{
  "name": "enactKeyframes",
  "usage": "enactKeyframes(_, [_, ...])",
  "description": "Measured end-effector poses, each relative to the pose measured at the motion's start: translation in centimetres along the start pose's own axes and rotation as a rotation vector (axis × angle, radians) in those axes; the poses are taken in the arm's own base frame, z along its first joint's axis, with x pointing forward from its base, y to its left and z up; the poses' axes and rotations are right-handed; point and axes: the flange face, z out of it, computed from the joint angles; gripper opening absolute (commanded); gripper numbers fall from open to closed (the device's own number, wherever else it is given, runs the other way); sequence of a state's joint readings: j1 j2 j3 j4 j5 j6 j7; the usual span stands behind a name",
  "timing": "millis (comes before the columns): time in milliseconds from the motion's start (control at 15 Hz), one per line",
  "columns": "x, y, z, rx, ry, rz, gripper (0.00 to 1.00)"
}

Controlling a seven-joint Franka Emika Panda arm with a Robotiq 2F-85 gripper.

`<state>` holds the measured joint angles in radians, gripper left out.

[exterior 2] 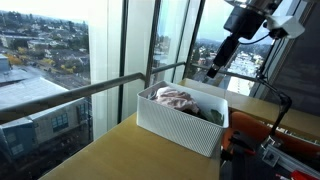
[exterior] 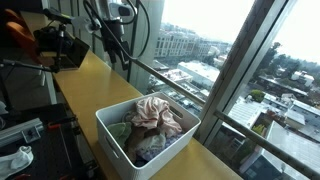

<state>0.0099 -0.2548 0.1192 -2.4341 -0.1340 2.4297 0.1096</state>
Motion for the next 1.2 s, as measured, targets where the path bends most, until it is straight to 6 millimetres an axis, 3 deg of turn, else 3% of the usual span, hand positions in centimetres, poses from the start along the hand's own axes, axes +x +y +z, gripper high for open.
enactKeyframes(400, [3.2, 4.9, 8.7, -0.031, 0.020, -0.033, 1.00])
enactKeyframes(800, [4.8, 6.4, 15.4, -0.047, 0.043, -0.100, 1.00])
enactKeyframes(1200, [4.9, 7.5, 20.9, -0.091, 0.013, -0.173, 1.00])
